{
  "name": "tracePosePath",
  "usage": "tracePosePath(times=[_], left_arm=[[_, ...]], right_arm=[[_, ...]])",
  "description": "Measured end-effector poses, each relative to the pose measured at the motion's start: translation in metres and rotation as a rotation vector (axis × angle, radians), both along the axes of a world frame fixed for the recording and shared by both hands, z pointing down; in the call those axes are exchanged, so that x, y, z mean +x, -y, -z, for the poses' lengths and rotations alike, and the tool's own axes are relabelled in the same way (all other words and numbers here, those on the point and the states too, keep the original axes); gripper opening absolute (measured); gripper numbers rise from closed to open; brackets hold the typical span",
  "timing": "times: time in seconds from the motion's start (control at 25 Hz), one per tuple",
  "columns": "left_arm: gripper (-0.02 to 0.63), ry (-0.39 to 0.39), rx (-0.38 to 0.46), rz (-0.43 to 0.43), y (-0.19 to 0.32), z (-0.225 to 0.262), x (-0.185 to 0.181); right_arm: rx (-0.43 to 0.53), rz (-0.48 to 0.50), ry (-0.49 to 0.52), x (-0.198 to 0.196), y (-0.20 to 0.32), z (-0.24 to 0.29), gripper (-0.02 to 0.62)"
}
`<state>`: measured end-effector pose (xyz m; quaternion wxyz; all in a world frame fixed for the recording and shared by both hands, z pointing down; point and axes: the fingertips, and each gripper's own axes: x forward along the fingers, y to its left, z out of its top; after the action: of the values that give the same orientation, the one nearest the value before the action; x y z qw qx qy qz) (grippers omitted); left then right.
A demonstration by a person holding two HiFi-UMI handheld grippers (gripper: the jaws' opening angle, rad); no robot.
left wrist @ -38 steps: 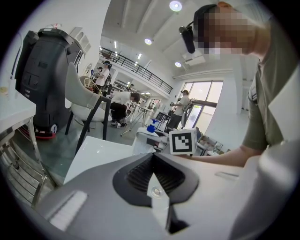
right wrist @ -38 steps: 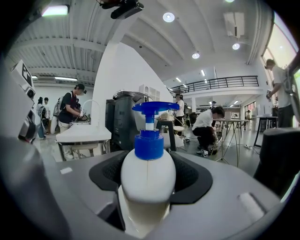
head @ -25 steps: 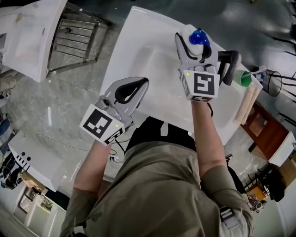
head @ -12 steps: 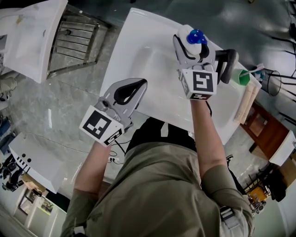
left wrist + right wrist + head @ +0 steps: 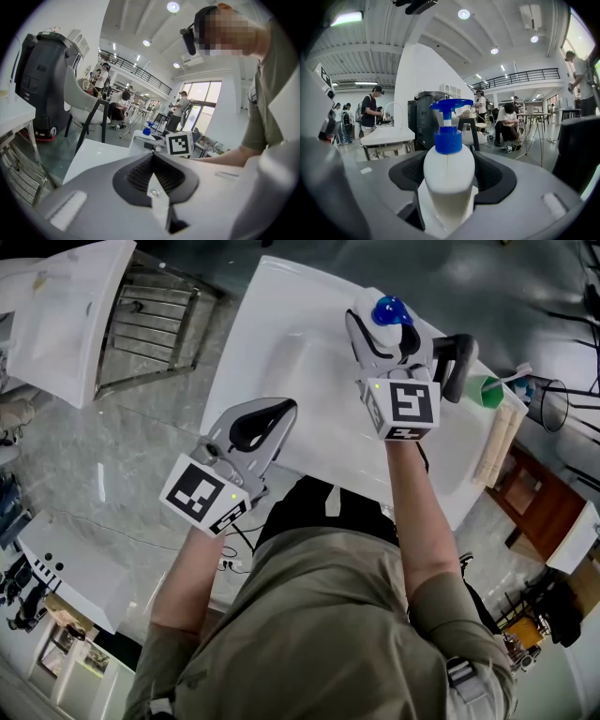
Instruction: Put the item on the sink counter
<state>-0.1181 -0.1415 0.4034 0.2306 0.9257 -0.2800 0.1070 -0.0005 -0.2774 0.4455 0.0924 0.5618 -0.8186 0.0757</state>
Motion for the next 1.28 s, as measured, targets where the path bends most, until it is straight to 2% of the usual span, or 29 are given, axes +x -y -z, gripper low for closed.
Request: tracePosePath(times=[0.4, 1.28], left_arm=[[0.006, -0.003, 0.01, 0.004, -0.008, 0.006, 0.002], [0.006, -0.008, 0.037, 0.01, -0.023, 0.022, 0.008]], right_arm=[[0.0, 0.005, 0.026, -0.003, -0.007, 0.008, 0.284], [0.041, -0.028, 0.017, 0.004, -0.023, 0.035, 0.284]])
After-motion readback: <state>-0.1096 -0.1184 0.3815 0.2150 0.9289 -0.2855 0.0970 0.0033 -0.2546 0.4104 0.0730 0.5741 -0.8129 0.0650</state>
